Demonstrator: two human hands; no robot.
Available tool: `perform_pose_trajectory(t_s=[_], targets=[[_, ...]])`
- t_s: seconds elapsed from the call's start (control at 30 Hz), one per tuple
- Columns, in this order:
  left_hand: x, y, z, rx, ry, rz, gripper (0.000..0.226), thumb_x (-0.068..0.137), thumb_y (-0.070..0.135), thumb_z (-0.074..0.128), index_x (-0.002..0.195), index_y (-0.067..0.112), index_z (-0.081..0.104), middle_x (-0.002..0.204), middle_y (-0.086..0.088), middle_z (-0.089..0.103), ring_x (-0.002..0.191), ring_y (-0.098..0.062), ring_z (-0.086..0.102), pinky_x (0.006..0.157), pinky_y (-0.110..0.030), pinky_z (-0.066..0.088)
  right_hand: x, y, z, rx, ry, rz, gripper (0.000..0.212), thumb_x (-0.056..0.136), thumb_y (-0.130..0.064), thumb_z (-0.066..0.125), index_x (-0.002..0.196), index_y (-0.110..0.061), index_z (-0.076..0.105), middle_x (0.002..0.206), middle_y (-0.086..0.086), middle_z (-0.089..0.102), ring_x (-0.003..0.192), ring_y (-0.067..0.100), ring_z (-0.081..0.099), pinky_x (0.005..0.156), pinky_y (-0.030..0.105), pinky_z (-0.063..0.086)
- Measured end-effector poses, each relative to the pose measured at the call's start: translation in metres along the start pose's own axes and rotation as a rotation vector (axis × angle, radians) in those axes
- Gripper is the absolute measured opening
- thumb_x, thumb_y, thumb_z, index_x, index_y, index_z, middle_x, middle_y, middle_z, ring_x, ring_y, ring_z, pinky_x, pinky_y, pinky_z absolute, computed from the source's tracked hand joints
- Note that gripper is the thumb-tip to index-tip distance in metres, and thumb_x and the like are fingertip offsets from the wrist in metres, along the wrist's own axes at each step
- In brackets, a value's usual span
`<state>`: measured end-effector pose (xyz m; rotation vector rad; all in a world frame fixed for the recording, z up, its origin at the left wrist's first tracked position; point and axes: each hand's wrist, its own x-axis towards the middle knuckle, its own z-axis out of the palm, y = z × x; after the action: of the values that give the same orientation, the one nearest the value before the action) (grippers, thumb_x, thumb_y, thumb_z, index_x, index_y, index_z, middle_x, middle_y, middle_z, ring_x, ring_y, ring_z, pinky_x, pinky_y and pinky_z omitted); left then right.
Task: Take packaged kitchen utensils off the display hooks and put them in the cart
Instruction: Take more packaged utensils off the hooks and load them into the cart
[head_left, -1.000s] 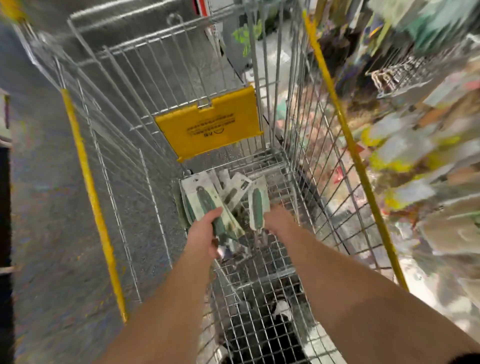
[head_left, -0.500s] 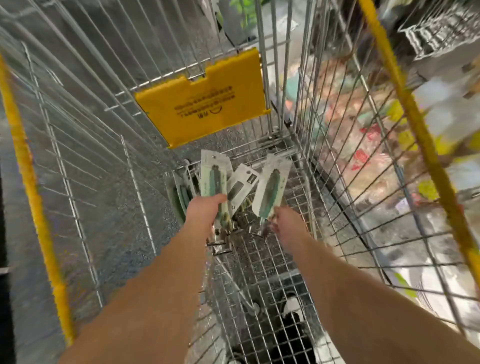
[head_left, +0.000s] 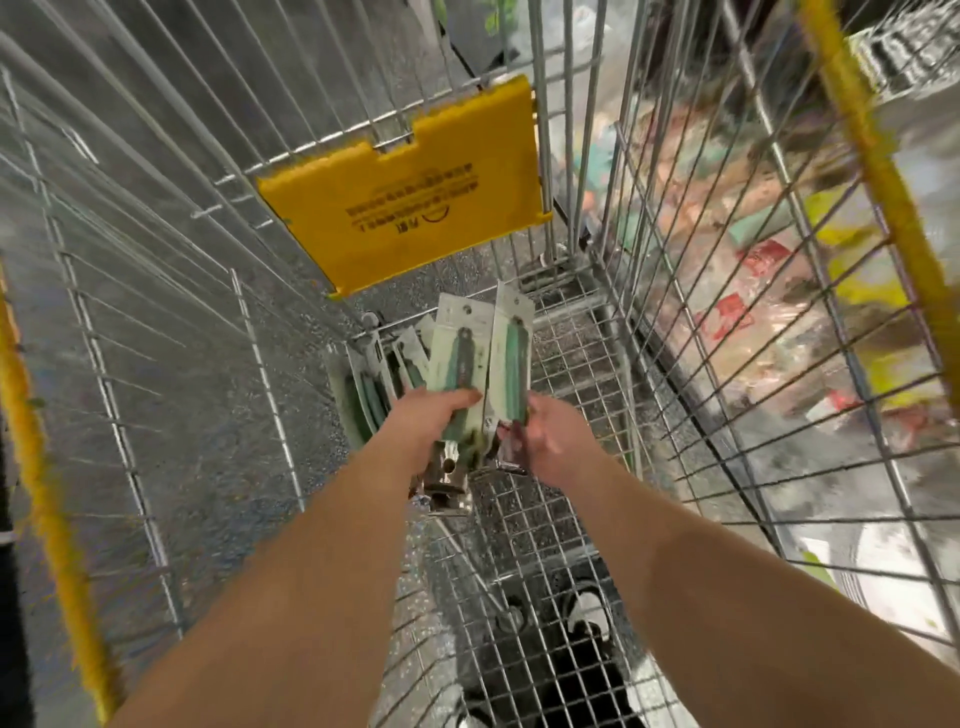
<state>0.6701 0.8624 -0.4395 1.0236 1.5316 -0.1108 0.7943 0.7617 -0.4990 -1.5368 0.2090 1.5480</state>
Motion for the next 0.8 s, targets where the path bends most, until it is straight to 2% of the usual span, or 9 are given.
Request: perform_pose_trajectory(t_s=[0.1, 0.2, 0.3, 0.37, 0.43, 0.5, 0.57, 0.7, 0.8], targets=[[-0.015, -0.002, 0.001, 0.028, -0.092, -0.032, 0.1, 0.049, 0.06, 0.088, 0.132, 0.014, 0.055, 0.128, -0.007, 0.064, 0.122, -0.032, 0.057, 0.112, -0.057, 0.037, -0.034, -0.008, 0.0, 0.081, -0.01, 0.089, 0.02, 0.104, -0.016, 0.049, 0.115, -0.004, 0.06, 0.109, 0.017, 0.068, 0.073, 0.017, 0.06, 0.061, 0.026, 0.053], [-0.056, 0.004, 0.002, 0.072, -0.151, -0.02, 0.084, 0.068, 0.056, 0.079, 0.136, 0.013, 0.054, 0.144, -0.012, 0.052, 0.134, -0.036, 0.046, 0.116, -0.054, 0.032, -0.073, -0.013, -0.003, 0.093, -0.022, 0.057, 0.024, 0.104, -0.015, 0.046, 0.119, -0.003, 0.06, 0.105, 0.016, 0.067, 0.068, 0.017, 0.058, 0.059, 0.028, 0.052], [-0.098, 0.002, 0.0, -0.008, -0.151, -0.007, 0.072, 0.084, 0.045, 0.074, 0.141, 0.01, 0.047, 0.153, -0.011, 0.041, 0.143, -0.032, 0.034, 0.116, -0.052, 0.027, -0.119, -0.011, -0.006, 0.091, -0.032, 0.027, 0.024, 0.104, -0.013, 0.044, 0.115, -0.001, 0.062, 0.088, 0.012, 0.072, 0.069, 0.019, 0.062, 0.07, 0.034, 0.055], [-0.131, 0.0, -0.002, -0.057, -0.165, 0.003, 0.072, 0.084, 0.045, 0.074, 0.141, 0.009, 0.048, 0.148, -0.012, 0.046, 0.136, -0.031, 0.043, 0.111, -0.05, 0.038, -0.153, -0.009, -0.013, 0.073, -0.035, -0.022, 0.021, 0.105, -0.01, 0.043, 0.107, 0.0, 0.061, 0.078, 0.01, 0.071, 0.065, 0.019, 0.064, 0.074, 0.039, 0.057], [-0.167, -0.003, -0.001, -0.089, -0.199, 0.014, 0.06, 0.084, 0.038, 0.076, 0.131, 0.006, 0.059, 0.128, -0.013, 0.062, 0.104, -0.027, 0.065, 0.083, -0.041, 0.057, -0.188, -0.006, -0.02, 0.018, -0.016, -0.078, 0.017, 0.105, -0.01, 0.044, 0.105, -0.002, 0.059, 0.085, 0.011, 0.069, 0.07, 0.021, 0.065, 0.066, 0.038, 0.056], [-0.201, -0.01, -0.003, -0.189, -0.232, 0.034, 0.036, 0.084, 0.027, 0.078, 0.112, 0.006, 0.069, 0.113, -0.013, 0.07, 0.07, -0.023, 0.071, 0.06, -0.034, 0.058, -0.226, -0.003, -0.027, -0.015, -0.006, -0.146, 0.017, 0.104, -0.008, 0.045, 0.11, -0.001, 0.059, 0.104, 0.016, 0.067, 0.089, 0.026, 0.066, 0.074, 0.041, 0.056], [-0.237, -0.017, -0.006, -0.251, -0.252, 0.041, 0.021, 0.086, 0.019, 0.076, 0.103, 0.006, 0.074, 0.108, -0.017, 0.073, 0.06, -0.024, 0.071, 0.067, -0.037, 0.059, -0.265, 0.002, -0.033, -0.086, -0.011, -0.214, 0.024, 0.103, -0.005, 0.048, 0.123, 0.0, 0.061, 0.126, 0.013, 0.061, 0.111, 0.028, 0.061, 0.096, 0.046, 0.052], [-0.32, -0.026, -0.008, -0.252, -0.325, 0.083, 0.027, 0.089, 0.022, 0.074, 0.107, 0.003, 0.067, 0.073, -0.011, 0.075, 0.061, -0.026, 0.07, 0.073, -0.043, 0.059, -0.35, 0.018, -0.04, -0.102, 0.025, -0.38, 0.028, 0.097, -0.003, 0.053, 0.111, -0.019, 0.072, 0.107, 0.006, 0.073, 0.088, 0.023, 0.066, 0.071, 0.03, 0.053], [-0.372, -0.033, -0.006, -0.252, -0.37, 0.155, 0.025, 0.087, 0.024, 0.076, 0.104, 0.007, 0.071, 0.087, -0.01, 0.077, 0.071, -0.025, 0.073, 0.073, -0.04, 0.059, -0.407, 0.03, -0.041, -0.049, 0.068, -0.471, 0.029, 0.098, -0.01, 0.049, 0.118, -0.017, 0.069, 0.109, 0.006, 0.073, 0.084, 0.016, 0.067, 0.063, 0.026, 0.053]])
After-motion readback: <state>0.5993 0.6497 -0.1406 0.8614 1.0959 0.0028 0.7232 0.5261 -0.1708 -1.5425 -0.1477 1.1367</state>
